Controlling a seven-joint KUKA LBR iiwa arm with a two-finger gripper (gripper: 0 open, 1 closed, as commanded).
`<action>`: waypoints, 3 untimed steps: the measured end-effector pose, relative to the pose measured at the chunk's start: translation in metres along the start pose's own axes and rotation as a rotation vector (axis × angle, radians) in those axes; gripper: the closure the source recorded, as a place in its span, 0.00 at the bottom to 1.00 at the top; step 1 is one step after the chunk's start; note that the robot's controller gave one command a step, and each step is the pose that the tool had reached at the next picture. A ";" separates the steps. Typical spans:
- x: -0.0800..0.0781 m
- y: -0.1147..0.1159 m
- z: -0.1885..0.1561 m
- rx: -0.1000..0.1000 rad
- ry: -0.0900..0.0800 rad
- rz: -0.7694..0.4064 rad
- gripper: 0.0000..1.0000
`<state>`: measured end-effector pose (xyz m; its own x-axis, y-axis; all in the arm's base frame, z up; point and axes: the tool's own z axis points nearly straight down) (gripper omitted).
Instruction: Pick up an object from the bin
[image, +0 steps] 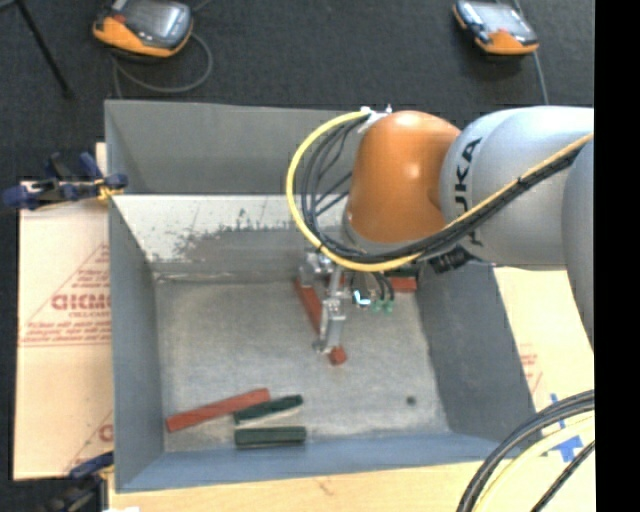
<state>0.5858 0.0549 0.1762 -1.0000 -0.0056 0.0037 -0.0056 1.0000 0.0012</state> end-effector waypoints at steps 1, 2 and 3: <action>0.085 0.036 0.080 0.001 0.000 -0.229 0.00; 0.101 0.035 0.106 0.000 -0.007 -0.049 0.00; 0.101 0.035 0.104 -0.001 -0.008 -0.048 1.00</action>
Offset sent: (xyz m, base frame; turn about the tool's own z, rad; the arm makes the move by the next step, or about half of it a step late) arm -0.0843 0.0359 -0.0785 -0.2302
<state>0.4845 0.0895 0.0729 -0.9985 -0.0538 -0.0048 -0.0539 0.9985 0.0020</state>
